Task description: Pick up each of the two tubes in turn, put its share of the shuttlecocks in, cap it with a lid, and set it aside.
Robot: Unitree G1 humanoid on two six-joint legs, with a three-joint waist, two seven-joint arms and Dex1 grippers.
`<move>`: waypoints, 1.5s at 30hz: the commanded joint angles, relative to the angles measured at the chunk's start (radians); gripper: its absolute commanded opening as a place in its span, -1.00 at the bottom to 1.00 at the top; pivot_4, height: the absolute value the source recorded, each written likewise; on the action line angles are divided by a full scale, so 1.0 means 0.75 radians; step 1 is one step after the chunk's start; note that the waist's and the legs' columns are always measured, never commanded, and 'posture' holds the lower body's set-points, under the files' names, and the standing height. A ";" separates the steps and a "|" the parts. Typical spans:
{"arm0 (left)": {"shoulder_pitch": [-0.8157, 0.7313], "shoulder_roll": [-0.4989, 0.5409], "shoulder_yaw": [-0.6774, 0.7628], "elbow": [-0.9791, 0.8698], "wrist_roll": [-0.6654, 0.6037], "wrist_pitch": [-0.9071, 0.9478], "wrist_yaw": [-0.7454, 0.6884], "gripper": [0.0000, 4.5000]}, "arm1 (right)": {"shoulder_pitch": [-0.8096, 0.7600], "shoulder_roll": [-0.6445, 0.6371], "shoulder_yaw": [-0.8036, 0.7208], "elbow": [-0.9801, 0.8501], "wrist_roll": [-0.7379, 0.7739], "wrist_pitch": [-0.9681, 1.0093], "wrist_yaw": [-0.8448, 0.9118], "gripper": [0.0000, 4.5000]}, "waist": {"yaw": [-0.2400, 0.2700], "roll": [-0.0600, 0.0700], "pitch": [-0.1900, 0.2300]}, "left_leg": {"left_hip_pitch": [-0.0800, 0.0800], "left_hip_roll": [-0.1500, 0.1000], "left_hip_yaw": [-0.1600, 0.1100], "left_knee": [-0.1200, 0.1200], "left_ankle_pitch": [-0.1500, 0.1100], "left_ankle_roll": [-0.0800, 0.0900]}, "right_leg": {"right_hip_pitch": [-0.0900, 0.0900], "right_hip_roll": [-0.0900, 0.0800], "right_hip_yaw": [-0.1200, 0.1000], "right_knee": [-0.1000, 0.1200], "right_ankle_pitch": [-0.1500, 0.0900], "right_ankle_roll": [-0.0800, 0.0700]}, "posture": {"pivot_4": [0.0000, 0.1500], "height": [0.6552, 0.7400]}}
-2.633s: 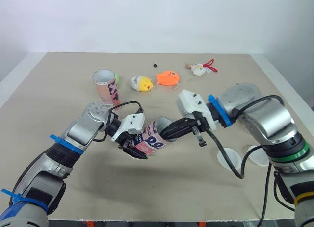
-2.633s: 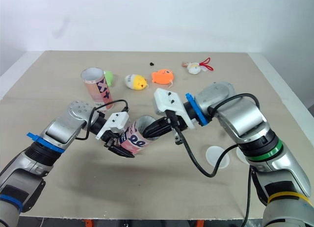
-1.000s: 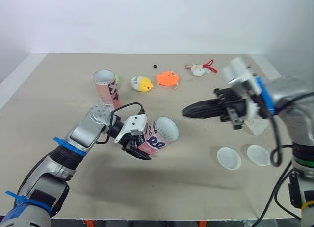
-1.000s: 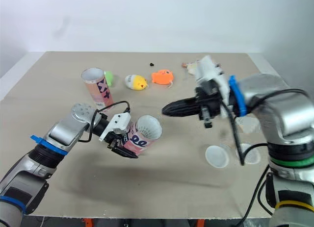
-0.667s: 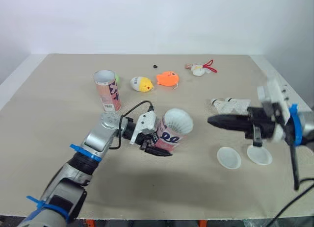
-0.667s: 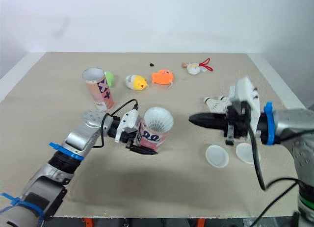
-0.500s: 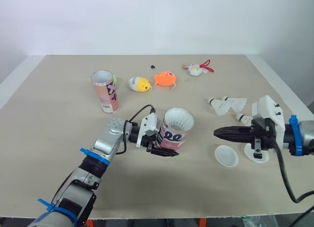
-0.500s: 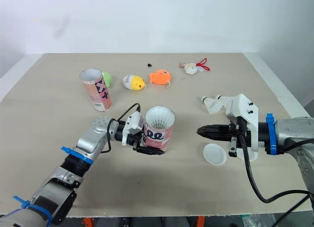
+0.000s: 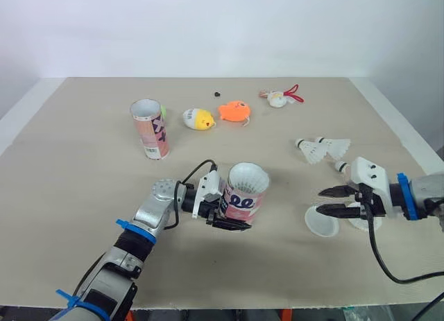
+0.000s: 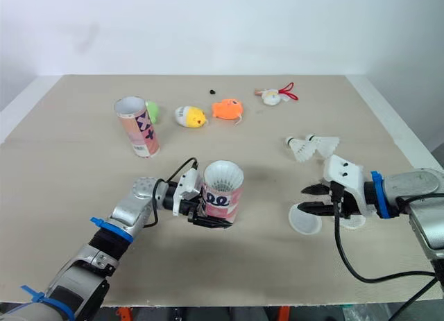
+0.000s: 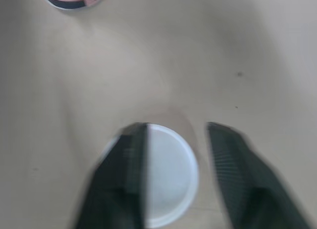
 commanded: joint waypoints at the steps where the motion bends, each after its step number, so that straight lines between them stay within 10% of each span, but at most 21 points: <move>1: 0.010 -0.001 0.008 -0.081 -0.026 0.010 0.002 0.44 | -0.056 -0.052 0.034 0.071 -0.030 -0.042 0.089 0.81 | 0.000 0.000 0.000 | 0.000 0.000 0.000 0.000 0.000 0.000 | 0.000 0.000 0.000 0.000 0.000 0.000 | 1.00 1.00; 22: 0.049 -0.024 -0.017 -0.035 0.050 -0.217 0.053 0.44 | -0.349 0.026 0.329 0.345 -0.282 -0.095 0.227 0.99 | 0.000 0.002 0.000 | 0.000 0.000 0.000 0.000 0.000 0.000 | 0.000 0.000 0.000 0.000 0.000 -0.001 | 1.00 1.00; 25: 0.046 -0.025 -0.018 -0.032 0.052 -0.222 0.058 0.44 | -0.329 0.018 0.332 0.310 -0.286 -0.088 0.238 0.61 | 0.000 0.002 0.000 | 0.000 0.000 0.000 0.000 0.000 0.000 | 0.000 -0.001 0.000 0.000 0.000 -0.001 | 1.00 1.00; 32: 0.026 -0.022 -0.019 -0.010 0.056 -0.232 0.057 0.44 | -0.316 0.010 0.344 0.273 -0.330 -0.123 0.244 -0.99 | 0.000 0.002 0.000 | 0.000 0.000 0.000 0.000 0.000 0.000 | 0.000 0.000 0.000 0.000 0.000 -0.001 | 1.00 1.00; 45: 0.004 -0.012 -0.003 0.002 0.052 -0.230 0.065 0.44 | -0.336 0.061 0.353 0.239 -0.382 -0.140 0.200 -0.99 | 0.000 0.002 0.000 | 0.000 0.000 0.000 0.000 0.000 0.000 | 0.000 0.000 0.000 0.000 0.001 -0.001 | 1.00 1.00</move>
